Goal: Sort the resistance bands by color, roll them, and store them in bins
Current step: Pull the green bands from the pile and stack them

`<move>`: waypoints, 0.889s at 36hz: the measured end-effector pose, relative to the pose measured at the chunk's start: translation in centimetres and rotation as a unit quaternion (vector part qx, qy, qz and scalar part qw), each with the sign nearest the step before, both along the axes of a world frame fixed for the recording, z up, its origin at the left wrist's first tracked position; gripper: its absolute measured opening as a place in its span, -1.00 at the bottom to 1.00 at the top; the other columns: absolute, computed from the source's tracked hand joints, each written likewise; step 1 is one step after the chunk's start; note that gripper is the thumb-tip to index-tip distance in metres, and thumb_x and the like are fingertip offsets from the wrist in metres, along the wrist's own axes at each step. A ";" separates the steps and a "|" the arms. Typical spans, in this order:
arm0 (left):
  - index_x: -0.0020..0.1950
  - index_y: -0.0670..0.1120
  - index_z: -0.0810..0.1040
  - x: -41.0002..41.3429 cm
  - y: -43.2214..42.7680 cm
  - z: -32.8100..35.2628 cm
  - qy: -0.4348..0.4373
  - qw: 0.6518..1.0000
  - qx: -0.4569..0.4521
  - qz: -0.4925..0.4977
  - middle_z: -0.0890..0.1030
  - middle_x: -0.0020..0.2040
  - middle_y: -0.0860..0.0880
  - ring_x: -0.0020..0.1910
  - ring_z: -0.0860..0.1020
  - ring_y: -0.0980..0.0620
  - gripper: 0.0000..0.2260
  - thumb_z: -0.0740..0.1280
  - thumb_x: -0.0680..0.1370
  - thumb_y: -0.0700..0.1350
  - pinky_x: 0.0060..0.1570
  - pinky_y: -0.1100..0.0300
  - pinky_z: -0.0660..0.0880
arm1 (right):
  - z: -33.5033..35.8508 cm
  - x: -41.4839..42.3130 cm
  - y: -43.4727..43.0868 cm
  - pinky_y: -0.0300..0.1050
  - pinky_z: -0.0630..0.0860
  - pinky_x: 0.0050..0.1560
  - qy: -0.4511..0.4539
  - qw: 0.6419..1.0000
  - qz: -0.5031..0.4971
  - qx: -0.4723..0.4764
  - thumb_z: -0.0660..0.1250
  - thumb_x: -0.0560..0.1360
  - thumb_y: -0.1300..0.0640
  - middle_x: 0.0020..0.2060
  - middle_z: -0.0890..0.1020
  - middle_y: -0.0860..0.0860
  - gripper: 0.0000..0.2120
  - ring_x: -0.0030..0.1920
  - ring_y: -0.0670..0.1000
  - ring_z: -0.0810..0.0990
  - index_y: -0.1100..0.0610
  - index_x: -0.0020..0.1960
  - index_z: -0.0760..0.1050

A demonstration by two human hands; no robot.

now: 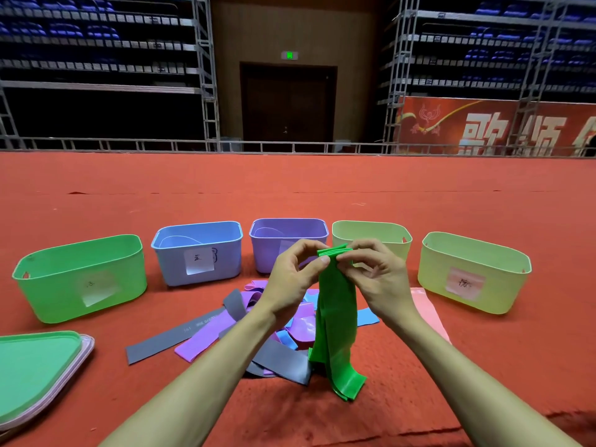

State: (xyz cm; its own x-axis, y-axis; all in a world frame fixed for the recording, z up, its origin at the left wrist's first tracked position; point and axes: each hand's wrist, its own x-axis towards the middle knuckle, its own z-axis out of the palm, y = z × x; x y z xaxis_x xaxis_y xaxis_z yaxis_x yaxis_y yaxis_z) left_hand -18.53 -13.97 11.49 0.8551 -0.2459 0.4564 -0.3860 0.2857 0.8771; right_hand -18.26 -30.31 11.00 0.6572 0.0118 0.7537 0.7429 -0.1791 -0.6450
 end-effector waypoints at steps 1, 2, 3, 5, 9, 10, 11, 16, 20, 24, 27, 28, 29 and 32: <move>-0.10 0.05 0.62 0.0 0.0 0.0 -0.001 1.000 0.001 0.003 0.63 -0.06 -0.02 -0.01 0.56 -0.04 -0.88 0.41 0.38 -0.02 0.10 -0.01 0.51 | 0.1 -0.1 0.1 0.06 0.61 -0.09 -0.001 1.000 -0.002 0.000 0.44 0.39 0.34 -0.11 0.57 -0.19 -0.64 -0.04 0.06 0.62 -0.15 -0.12 0.67; -0.10 0.05 0.61 -0.1 0.0 0.1 -0.003 1.000 0.004 0.008 0.62 -0.06 -0.02 -0.01 0.56 -0.05 -0.88 0.41 0.38 -0.03 0.10 -0.01 0.51 | 0.1 -0.2 0.1 0.06 0.61 -0.10 -0.004 1.000 -0.007 -0.002 0.44 0.39 0.31 -0.12 0.57 -0.20 -0.65 -0.06 0.04 0.62 -0.17 -0.13 0.67; -0.09 0.04 0.61 -0.2 0.1 0.1 -0.006 1.000 0.009 0.012 0.62 -0.06 -0.02 -0.01 0.56 -0.04 -0.88 0.42 0.39 -0.04 0.11 -0.03 0.51 | 0.2 -0.3 0.2 0.05 0.61 -0.10 -0.006 1.000 -0.008 -0.002 0.44 0.38 0.28 -0.13 0.57 -0.20 -0.67 -0.07 0.03 0.61 -0.18 -0.14 0.67; -0.05 0.00 0.59 -0.2 0.2 0.0 -0.018 0.999 0.029 0.028 0.63 -0.06 -0.01 -0.01 0.56 0.00 -0.87 0.43 0.41 -0.11 0.09 0.01 0.52 | 0.2 -0.4 0.3 0.03 0.60 -0.10 -0.003 1.000 -0.008 0.000 0.44 0.38 0.28 -0.14 0.57 -0.20 -0.67 -0.08 0.01 0.61 -0.19 -0.14 0.66; -0.03 -0.09 0.54 -0.1 0.3 -0.1 -0.043 0.997 0.056 0.044 0.63 -0.09 0.07 -0.03 0.57 0.11 -0.83 0.37 0.49 -0.34 -0.01 0.19 0.51 | 0.3 -0.5 0.3 -0.19 0.57 -0.13 -0.004 1.000 -0.025 -0.008 0.46 0.37 0.41 -0.16 0.59 -0.21 -0.61 -0.09 -0.11 0.60 -0.11 -0.16 0.67; -0.03 -0.09 0.54 -0.2 0.3 -0.1 -0.046 0.996 0.059 0.046 0.63 -0.10 0.08 -0.03 0.56 0.12 -0.82 0.36 0.50 -0.36 -0.01 0.20 0.51 | 0.3 -0.6 0.3 -0.26 0.55 -0.14 -0.004 1.000 -0.026 -0.009 0.45 0.37 0.43 -0.16 0.59 -0.22 -0.63 -0.10 -0.14 0.60 -0.06 -0.16 0.66; -0.04 -0.08 0.54 -0.2 0.3 -0.1 -0.049 0.996 0.060 0.049 0.63 -0.10 0.08 -0.03 0.56 0.12 -0.81 0.36 0.50 -0.36 -0.02 0.21 0.51 | 0.4 -0.7 0.4 -0.31 0.53 -0.15 -0.002 1.000 -0.025 -0.008 0.45 0.37 0.45 -0.16 0.58 -0.24 -0.65 -0.10 -0.17 0.59 -0.02 -0.16 0.66; -0.04 -0.09 0.54 -0.3 0.1 0.2 -0.052 0.996 0.052 0.051 0.63 -0.10 0.06 -0.03 0.57 0.11 -0.81 0.34 0.51 -0.37 -0.01 0.20 0.52 | 0.6 -0.8 0.4 -0.31 0.52 -0.16 0.009 1.000 -0.020 0.009 0.46 0.36 0.44 -0.16 0.57 -0.22 -0.54 -0.09 -0.17 0.58 -0.17 -0.21 0.66; -0.03 -0.10 0.54 -0.3 0.0 0.2 -0.054 0.996 0.052 0.054 0.63 -0.10 0.06 -0.02 0.57 0.10 -0.82 0.34 0.52 -0.37 0.03 0.18 0.52 | 0.6 -0.8 0.4 -0.28 0.55 -0.17 0.020 0.999 0.012 0.034 0.45 0.36 0.44 0.02 0.57 0.01 -0.61 0.01 -0.11 0.61 -0.09 -0.22 0.68; -0.04 -0.08 0.55 -0.2 0.0 0.1 -0.055 0.996 0.048 0.057 0.63 -0.09 0.04 -0.02 0.58 0.08 -0.82 0.33 0.53 -0.37 0.07 0.10 0.52 | 0.4 -0.5 0.4 -0.21 0.56 -0.10 0.025 0.999 0.015 0.037 0.45 0.36 0.45 -0.03 0.66 0.02 -0.64 0.04 -0.03 0.63 -0.04 -0.20 0.68; -0.04 -0.08 0.55 -0.1 0.1 0.0 -0.051 0.996 0.045 0.056 0.63 -0.08 0.01 -0.01 0.58 0.05 -0.82 0.32 0.53 -0.37 0.09 0.05 0.52 | 0.4 -0.4 0.3 -0.21 0.56 -0.09 0.017 0.999 0.010 0.034 0.45 0.34 0.46 -0.15 0.68 -0.04 -0.63 -0.04 -0.01 0.65 -0.03 -0.20 0.69; -0.03 -0.09 0.55 -0.2 0.0 0.0 -0.050 0.996 0.044 0.056 0.63 -0.08 0.00 -0.01 0.58 0.05 -0.81 0.32 0.53 -0.37 0.09 0.06 0.52 | 0.3 -0.4 0.3 -0.21 0.56 -0.09 0.019 0.999 0.012 0.038 0.45 0.34 0.47 -0.15 0.67 -0.06 -0.62 -0.05 -0.01 0.65 -0.04 -0.21 0.69; -0.03 -0.09 0.54 -0.2 0.0 0.0 -0.047 0.996 0.042 0.056 0.63 -0.07 0.00 -0.01 0.58 0.05 -0.81 0.31 0.54 -0.38 0.08 0.08 0.53 | 0.3 -0.3 0.3 -0.20 0.57 -0.07 0.025 0.999 0.017 0.044 0.45 0.35 0.47 -0.13 0.66 -0.07 -0.60 -0.03 -0.01 0.64 -0.05 -0.21 0.69; -0.03 -0.12 0.53 -0.2 0.1 0.2 -0.044 0.997 0.040 0.054 0.63 -0.07 0.00 -0.02 0.59 0.07 -0.82 0.30 0.54 -0.39 0.06 0.13 0.53 | 0.3 -0.2 0.4 -0.09 0.58 0.05 0.049 0.996 0.038 0.056 0.43 0.37 0.47 0.01 0.64 -0.01 -0.59 0.09 0.03 0.63 -0.06 -0.21 0.69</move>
State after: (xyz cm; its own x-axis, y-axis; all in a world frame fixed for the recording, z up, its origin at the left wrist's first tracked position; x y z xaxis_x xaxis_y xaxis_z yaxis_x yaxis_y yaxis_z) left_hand -18.71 -13.91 11.70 0.8360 -0.1933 0.5136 -0.4871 0.1695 0.8567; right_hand -18.47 -29.95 11.31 0.7283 -0.0171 0.6851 0.6838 -0.0473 -0.7281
